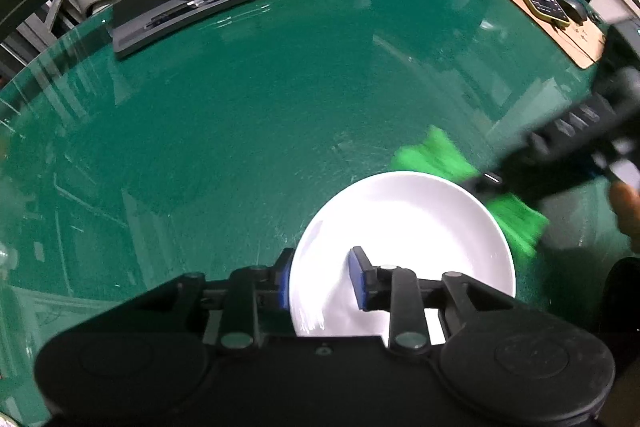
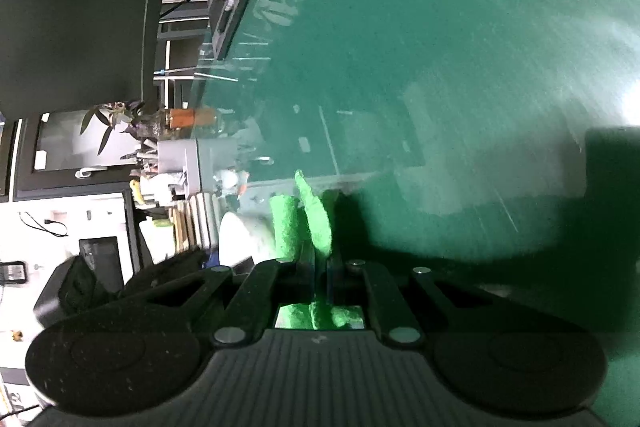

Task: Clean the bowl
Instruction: 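Wipe the plate rim area with the cloth in the right gripper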

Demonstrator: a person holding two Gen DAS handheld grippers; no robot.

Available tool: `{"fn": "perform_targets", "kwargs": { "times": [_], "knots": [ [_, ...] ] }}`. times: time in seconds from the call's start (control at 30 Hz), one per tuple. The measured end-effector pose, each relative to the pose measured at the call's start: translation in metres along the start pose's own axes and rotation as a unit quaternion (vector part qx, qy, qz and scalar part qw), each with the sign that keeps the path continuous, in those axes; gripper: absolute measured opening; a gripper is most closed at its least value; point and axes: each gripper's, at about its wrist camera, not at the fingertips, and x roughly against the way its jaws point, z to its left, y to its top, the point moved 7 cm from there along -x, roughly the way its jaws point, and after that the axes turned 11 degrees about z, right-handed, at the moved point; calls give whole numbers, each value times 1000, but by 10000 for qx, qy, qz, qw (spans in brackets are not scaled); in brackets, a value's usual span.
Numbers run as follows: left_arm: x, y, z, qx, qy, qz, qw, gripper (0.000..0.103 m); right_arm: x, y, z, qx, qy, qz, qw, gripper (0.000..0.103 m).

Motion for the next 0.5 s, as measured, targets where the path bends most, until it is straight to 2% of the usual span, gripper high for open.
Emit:
{"fn": "perform_targets", "kwargs": {
  "times": [0.17,0.5],
  "knots": [
    [2,-3,0,51,-12,-11,10000,29,-21,22,22,290,25,12,9996,7],
    [4,-5,-3,-44,-46,1,10000,32,8,-4,2,92,-61,86,9999,7]
  ]
}}
